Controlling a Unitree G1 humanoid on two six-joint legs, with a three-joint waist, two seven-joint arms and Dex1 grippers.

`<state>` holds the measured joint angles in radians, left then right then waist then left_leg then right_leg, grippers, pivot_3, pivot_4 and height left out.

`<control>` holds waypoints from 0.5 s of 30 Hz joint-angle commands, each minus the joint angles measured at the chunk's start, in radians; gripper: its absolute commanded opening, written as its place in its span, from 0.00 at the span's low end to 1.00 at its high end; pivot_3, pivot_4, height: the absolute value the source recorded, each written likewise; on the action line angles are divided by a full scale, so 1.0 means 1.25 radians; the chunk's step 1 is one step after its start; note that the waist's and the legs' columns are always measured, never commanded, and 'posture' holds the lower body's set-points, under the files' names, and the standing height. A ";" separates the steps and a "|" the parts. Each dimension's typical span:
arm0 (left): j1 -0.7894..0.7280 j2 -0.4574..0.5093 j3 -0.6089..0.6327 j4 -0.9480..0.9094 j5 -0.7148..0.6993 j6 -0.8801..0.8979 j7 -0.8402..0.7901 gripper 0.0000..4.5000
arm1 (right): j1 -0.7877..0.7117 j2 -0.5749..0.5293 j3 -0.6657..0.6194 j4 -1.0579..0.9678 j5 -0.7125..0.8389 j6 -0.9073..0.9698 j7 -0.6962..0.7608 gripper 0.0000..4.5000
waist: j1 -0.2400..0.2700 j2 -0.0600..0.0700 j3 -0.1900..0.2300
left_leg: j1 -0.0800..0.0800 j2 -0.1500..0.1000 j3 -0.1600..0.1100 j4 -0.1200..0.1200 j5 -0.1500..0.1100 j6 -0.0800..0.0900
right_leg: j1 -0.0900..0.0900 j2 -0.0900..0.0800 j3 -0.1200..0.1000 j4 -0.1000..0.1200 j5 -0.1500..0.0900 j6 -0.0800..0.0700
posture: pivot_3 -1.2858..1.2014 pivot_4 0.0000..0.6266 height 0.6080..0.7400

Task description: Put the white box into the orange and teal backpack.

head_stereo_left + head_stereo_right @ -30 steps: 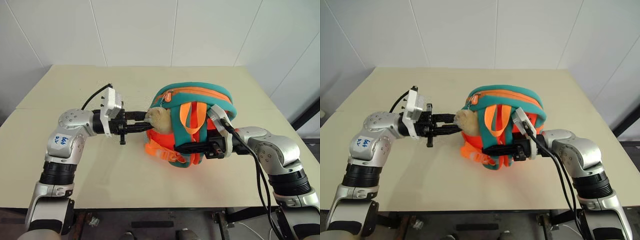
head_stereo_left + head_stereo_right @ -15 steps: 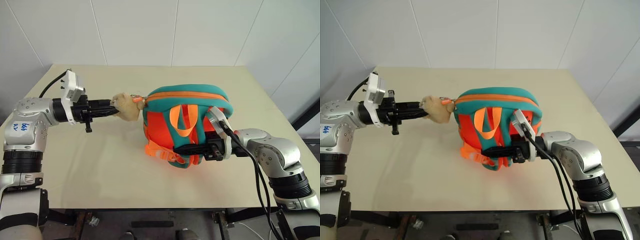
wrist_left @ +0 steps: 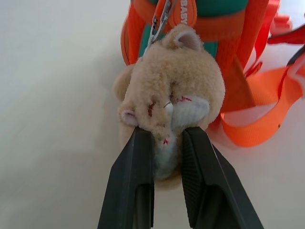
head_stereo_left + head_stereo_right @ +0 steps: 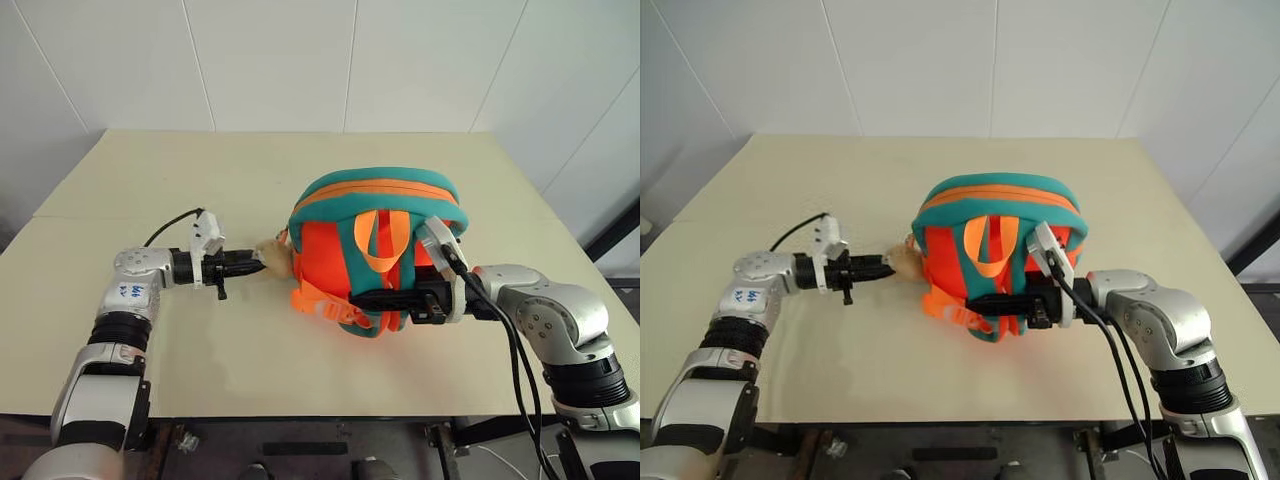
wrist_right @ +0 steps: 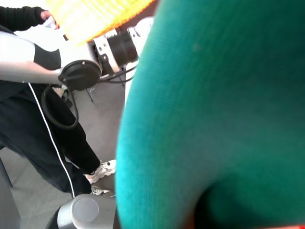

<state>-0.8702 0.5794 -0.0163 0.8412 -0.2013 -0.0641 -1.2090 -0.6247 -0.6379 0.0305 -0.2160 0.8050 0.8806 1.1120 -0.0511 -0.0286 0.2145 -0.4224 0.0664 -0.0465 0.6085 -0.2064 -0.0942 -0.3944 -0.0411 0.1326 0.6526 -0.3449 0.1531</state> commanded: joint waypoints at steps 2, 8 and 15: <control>0.025 -0.009 -0.013 0.004 0.028 -0.029 -0.008 0.11 | 0.028 0.008 -0.019 -0.025 -0.004 -0.026 -0.026 0.00 | 0.002 0.000 0.000 | 0.000 0.000 0.000 0.000 0.000 0.000 | 0.000 0.000 0.000 0.000 0.000 0.000 | 0.52 0.24 1.00; 0.093 0.046 0.007 -0.128 -0.006 0.032 -0.049 0.38 | 0.075 0.014 -0.034 -0.050 -0.033 -0.082 -0.063 0.26 | -0.001 0.000 0.000 | 0.000 0.000 0.000 0.000 0.000 0.000 | 0.001 0.000 0.000 0.000 0.000 0.000 | 0.52 0.24 1.00; 0.243 0.137 0.074 -0.473 -0.106 0.196 -0.047 0.87 | 0.124 -0.014 -0.129 -0.107 -0.042 -0.145 -0.123 0.80 | -0.003 0.000 0.000 | 0.000 0.000 0.000 -0.002 0.000 0.000 | 0.000 0.000 0.000 0.000 0.000 0.000 | 0.52 0.24 1.00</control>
<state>-0.5760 0.7327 0.0416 0.3437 -0.2910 0.1396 -1.2735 -0.4728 -0.6375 -0.0755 -0.2991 0.7310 0.7198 0.9683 -0.0545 -0.0288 0.2144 -0.4218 0.0667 -0.0465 0.6055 -0.2063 -0.0943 -0.3946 -0.0412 0.1328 0.6523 -0.3451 0.1526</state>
